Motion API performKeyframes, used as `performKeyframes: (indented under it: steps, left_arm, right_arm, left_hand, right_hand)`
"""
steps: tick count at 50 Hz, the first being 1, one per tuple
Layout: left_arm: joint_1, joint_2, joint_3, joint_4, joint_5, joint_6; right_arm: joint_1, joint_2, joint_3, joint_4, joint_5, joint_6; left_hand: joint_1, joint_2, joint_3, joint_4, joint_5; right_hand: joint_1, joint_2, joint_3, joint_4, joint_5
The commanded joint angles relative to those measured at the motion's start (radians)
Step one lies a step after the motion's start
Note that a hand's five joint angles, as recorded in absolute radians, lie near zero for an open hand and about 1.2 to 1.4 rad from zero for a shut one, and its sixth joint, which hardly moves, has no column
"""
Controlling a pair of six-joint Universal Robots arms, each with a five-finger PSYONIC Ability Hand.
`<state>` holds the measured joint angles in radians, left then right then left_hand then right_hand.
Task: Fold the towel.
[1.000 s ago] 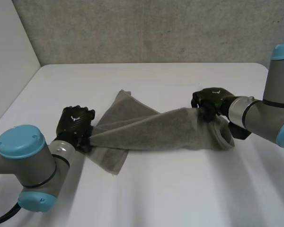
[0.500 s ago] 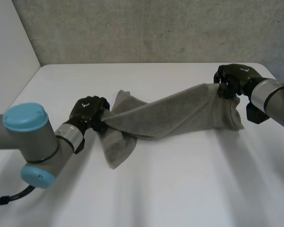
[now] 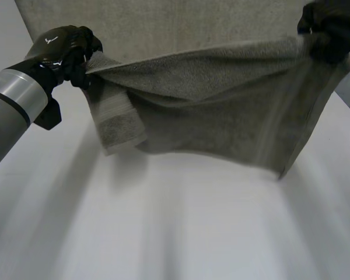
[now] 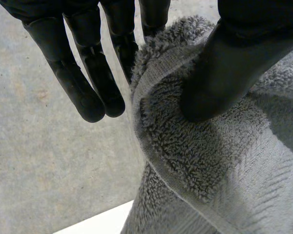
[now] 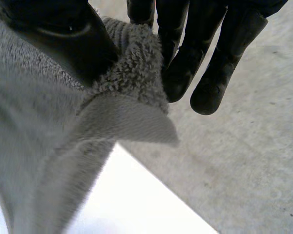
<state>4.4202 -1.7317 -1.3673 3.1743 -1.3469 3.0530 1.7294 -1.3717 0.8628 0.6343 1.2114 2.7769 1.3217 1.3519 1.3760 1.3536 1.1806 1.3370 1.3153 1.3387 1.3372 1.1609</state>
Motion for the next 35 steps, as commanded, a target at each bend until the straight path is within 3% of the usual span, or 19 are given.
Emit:
performKeyframes:
  steps: [1, 2, 4, 7, 9, 13, 21, 23, 24, 25, 26, 28, 32, 35]
  left_arm:
    - [-0.001, -0.129, 0.002, -0.051, 0.008, 0.180]
    - [-0.001, -0.129, 0.002, -0.051, 0.008, 0.181]
    - [-0.005, -0.244, 0.022, -0.112, 0.005, 0.339]
    - [-0.005, -0.301, 0.039, -0.136, -0.001, 0.423]
    - [-0.001, -0.403, 0.114, -0.181, -0.012, 0.559]
    - [0.002, -0.467, 0.212, -0.209, -0.023, 0.606]
    - [-0.004, -0.514, 0.573, -0.209, -0.054, 0.609]
    - [-0.008, -0.522, 0.768, -0.188, -0.057, 0.616]
    - [-0.008, -0.522, 0.769, -0.188, -0.057, 0.616]
    - [-0.010, -0.523, 0.863, -0.153, -0.058, 0.622]
    - [-0.010, -0.523, 0.864, -0.152, -0.058, 0.622]
    - [-0.015, -0.522, 1.025, -0.026, -0.067, 0.656]
    - [-0.016, -0.511, 1.084, 0.101, -0.086, 0.708]
    - [-0.016, -0.487, 1.041, 0.119, -0.086, 0.736]
  right_arm:
    - [0.036, 0.169, -0.074, 0.131, 0.033, -0.209]
    - [0.036, 0.169, -0.074, 0.131, 0.033, -0.209]
    - [0.079, 0.229, -0.094, 0.125, 0.077, -0.241]
    - [0.130, 0.314, -0.148, 0.101, 0.112, -0.244]
    - [0.154, 0.351, -0.181, 0.075, 0.114, -0.231]
    - [0.194, 0.393, -0.214, -0.010, 0.122, -0.212]
    - [0.280, 0.415, -0.294, -0.335, 0.154, -0.125]
    - [0.312, 0.396, -0.379, -0.489, 0.270, -0.079]
    - [0.312, 0.396, -0.380, -0.490, 0.270, -0.079]
    - [0.317, 0.381, -0.399, -0.590, 0.357, -0.035]
    - [0.317, 0.381, -0.400, -0.591, 0.358, -0.034]
    - [0.309, 0.303, -0.384, -0.790, 0.474, 0.059]
    - [0.308, 0.212, -0.375, -0.821, 0.436, 0.082]
    - [0.305, 0.245, -0.393, -0.706, 0.314, 0.061]
  left_hand:
    - [0.075, 0.044, 0.020, 0.043, 0.041]
    - [0.075, 0.044, 0.020, 0.043, 0.041]
    - [0.075, 0.044, 0.020, 0.043, 0.041]
    - [0.075, 0.044, 0.020, 0.043, 0.041]
    - [0.075, 0.044, 0.020, 0.043, 0.041]
    - [0.075, 0.044, 0.020, 0.043, 0.041]
    - [0.075, 0.044, 0.020, 0.043, 0.041]
    - [0.075, 0.044, 0.020, 0.043, 0.041]
    - [0.075, 0.044, 0.020, 0.043, 0.041]
    - [0.075, 0.044, 0.020, 0.043, 0.041]
    - [0.075, 0.044, 0.020, 0.043, 0.041]
    - [0.075, 0.044, 0.020, 0.043, 0.041]
    - [0.075, 0.044, 0.020, 0.043, 0.041]
    - [0.075, 0.044, 0.020, 0.043, 0.041]
  right_hand:
    - [0.059, 0.081, 0.058, 0.059, 0.061]
    - [0.059, 0.081, 0.058, 0.059, 0.061]
    - [0.059, 0.081, 0.058, 0.059, 0.061]
    - [0.059, 0.081, 0.058, 0.059, 0.061]
    - [0.059, 0.081, 0.058, 0.059, 0.061]
    - [0.059, 0.081, 0.058, 0.059, 0.061]
    - [0.059, 0.081, 0.058, 0.059, 0.061]
    - [0.059, 0.081, 0.058, 0.059, 0.061]
    - [0.059, 0.081, 0.058, 0.059, 0.061]
    - [0.059, 0.081, 0.058, 0.059, 0.061]
    - [0.059, 0.081, 0.058, 0.059, 0.061]
    - [0.059, 0.081, 0.058, 0.059, 0.061]
    - [0.059, 0.081, 0.058, 0.059, 0.061]
    - [0.059, 0.081, 0.058, 0.059, 0.061]
